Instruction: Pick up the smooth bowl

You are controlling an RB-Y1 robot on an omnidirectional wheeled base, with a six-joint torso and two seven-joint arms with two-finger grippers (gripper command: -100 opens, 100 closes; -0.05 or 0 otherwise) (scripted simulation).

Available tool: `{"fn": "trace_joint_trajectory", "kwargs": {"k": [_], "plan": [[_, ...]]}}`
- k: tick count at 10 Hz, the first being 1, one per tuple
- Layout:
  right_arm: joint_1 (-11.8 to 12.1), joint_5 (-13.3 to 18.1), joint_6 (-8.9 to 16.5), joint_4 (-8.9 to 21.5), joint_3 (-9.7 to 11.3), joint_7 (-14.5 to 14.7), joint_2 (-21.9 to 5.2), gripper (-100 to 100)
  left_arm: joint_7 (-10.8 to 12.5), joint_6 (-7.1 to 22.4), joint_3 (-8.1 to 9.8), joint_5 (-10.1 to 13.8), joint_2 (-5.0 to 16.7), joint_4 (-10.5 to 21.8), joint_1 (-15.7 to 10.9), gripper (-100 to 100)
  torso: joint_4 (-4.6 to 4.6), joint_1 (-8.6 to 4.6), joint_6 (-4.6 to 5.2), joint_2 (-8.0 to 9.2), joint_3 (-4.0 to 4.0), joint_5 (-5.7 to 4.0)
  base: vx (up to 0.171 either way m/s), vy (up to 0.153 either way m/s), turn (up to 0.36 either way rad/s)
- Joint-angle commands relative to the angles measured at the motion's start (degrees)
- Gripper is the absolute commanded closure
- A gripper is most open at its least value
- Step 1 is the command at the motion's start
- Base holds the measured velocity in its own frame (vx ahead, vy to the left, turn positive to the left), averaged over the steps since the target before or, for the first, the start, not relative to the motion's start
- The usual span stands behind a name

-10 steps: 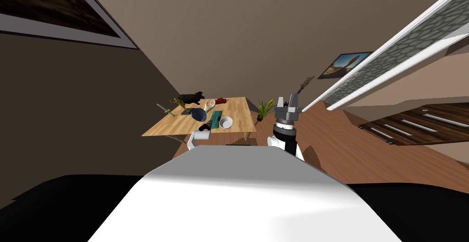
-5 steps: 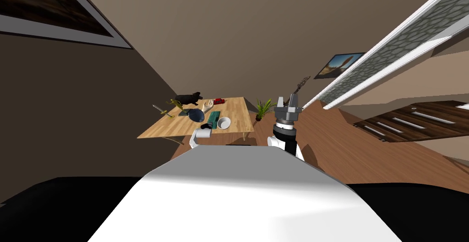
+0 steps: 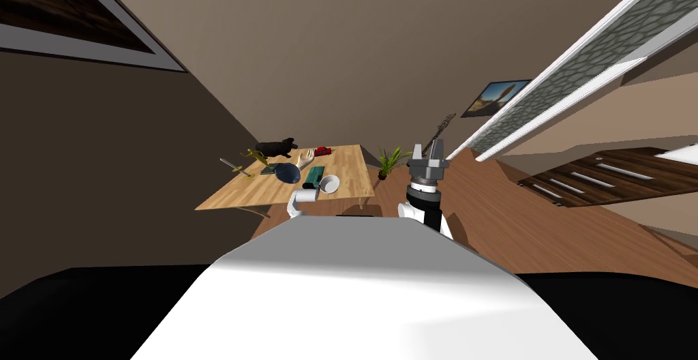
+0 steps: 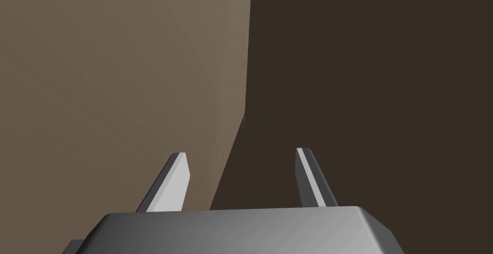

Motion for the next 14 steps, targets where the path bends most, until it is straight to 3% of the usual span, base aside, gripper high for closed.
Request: {"fn": "trace_joint_trajectory", "kwargs": {"k": [1,4,5,6,7,10,11,12,14], "plan": [[0.0,0.0,0.0,0.0,0.0,0.0,0.0,0,-0.4,2.31,0.29,0.58,-1.06,1.14,-1.3,-100,0.0,0.0,0.0,0.0,0.0,0.0,0.013,-0.056,-0.033],[0.0,0.0,0.0,0.0,0.0,0.0,0.0,0,-0.94,5.08,0.51,1.23,-4.08,2.55,-2.69,-100,0.01,0.12,-0.01,0.03,0.02,0.02,0.011,-0.034,-0.025],[0.0,0.0,0.0,0.0,0.0,0.0,0.0,0,-0.94,4.2,0.74,1.46,-2.99,2.67,-2.61,-100,0.01,0.14,-0.01,0.03,0.02,0.02,0.005,-0.012,-0.004],[0.0,0.0,0.0,0.0,-0.01,0.0,0.0,0,-1.0,4.34,0.74,1.51,-3.11,2.74,-2.63,0,0.01,0.21,-0.03,0.06,0.03,0.03,0.0,0.0,0.0],[0.0,0.0,0.0,0.0,-0.01,0.0,-0.01,0,-0.53,2.4,0.05,1.35,-3.04,4.38,-2.31,-100,0.02,0.25,-0.02,0.07,0.04,0.04,0.027,0.004,0.043],[0.01,0.0,0.0,0.0,-0.01,0.0,-0.01,0,0.04,0.0,-0.82,1.16,-2.97,6.44,-1.92,-100,-0.02,0.34,-0.03,-0.08,-0.05,0.06,0.044,0.015,0.023],[0.01,0.0,0.0,0.0,-0.01,0.0,-0.01,0,-0.13,0.67,-0.63,1.18,-3.02,5.85,-1.91,-100,-0.02,0.35,-0.03,-0.08,-0.04,0.07,0.018,0.008,0.005],[0.0,0.0,0.0,0.0,-0.01,0.0,-0.01,0,-0.07,0.44,-0.67,1.17,-3.02,5.95,-1.89,100,0.0,0.32,-0.02,-0.01,-0.01,0.06,0.0,0.0,0.0],[0.0,0.0,0.0,0.0,-0.01,0.0,-0.01,0,-0.12,0.5,-0.7,1.17,-3.02,5.97,-1.86,100,0.03,0.29,-0.03,0.04,0.03,0.05,0.0,0.0,0.0]]}}
